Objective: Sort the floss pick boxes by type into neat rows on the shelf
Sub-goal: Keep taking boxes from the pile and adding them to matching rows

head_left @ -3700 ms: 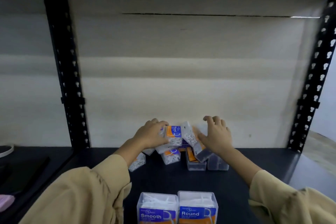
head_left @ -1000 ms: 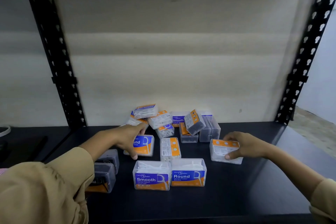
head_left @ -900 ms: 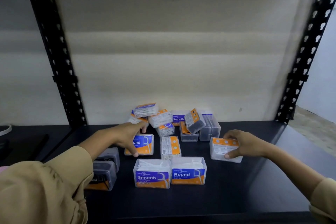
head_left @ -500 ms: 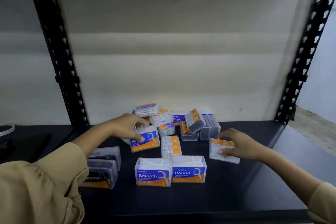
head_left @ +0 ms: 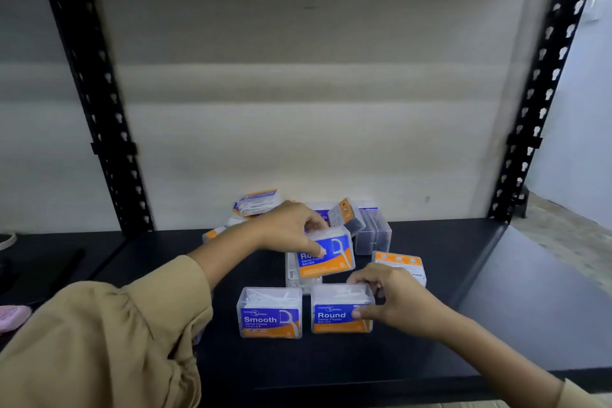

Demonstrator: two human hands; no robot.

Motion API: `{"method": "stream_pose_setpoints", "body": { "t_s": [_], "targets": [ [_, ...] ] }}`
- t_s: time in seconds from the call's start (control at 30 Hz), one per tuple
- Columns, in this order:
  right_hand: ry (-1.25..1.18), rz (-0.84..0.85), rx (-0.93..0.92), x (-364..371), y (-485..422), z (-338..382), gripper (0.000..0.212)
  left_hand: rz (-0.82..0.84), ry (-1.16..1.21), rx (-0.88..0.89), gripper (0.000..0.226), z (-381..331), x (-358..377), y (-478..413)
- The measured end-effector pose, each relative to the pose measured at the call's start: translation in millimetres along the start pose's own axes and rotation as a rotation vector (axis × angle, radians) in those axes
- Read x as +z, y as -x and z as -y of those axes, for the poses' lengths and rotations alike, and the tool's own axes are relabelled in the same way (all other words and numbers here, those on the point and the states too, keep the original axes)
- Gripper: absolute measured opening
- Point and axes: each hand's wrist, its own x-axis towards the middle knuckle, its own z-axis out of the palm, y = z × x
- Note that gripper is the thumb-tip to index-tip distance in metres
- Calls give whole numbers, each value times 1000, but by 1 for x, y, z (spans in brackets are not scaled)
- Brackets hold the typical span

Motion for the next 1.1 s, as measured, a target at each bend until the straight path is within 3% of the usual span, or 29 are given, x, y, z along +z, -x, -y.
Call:
{"method": "stream_pose_setpoints", "body": {
  "t_s": [0.37,0.73,1.1],
  "targets": [
    [-68,-158,99,-14,39,-27,41,145,-17,115,41,-36,47,-19],
    [-1,-212,57,-15,54,-28,40,369,182,41,41,-52,56,-24],
    [32,-187,69,-17,54,-33,42,367,239,44,41,-54,56,-27]
  ]
}}
